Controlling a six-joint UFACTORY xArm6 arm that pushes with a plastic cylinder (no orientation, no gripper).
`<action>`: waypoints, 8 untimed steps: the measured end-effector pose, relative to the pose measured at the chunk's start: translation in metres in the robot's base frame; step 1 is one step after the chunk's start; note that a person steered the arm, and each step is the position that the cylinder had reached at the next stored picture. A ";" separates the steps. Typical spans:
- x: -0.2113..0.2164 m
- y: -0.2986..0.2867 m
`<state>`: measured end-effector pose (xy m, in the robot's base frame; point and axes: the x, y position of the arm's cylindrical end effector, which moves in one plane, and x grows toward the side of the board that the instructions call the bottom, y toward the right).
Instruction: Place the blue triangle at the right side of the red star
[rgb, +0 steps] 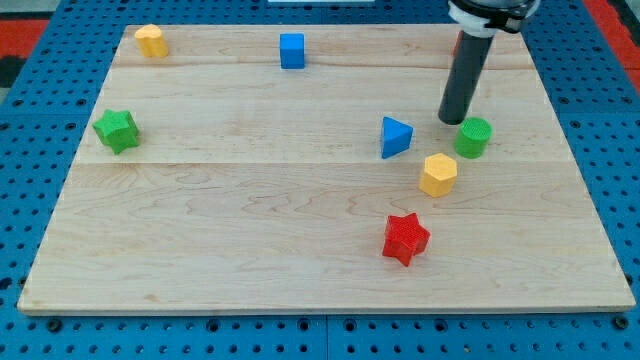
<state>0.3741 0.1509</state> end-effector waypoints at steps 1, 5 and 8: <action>0.000 -0.007; 0.051 -0.051; 0.058 -0.147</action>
<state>0.4323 0.0034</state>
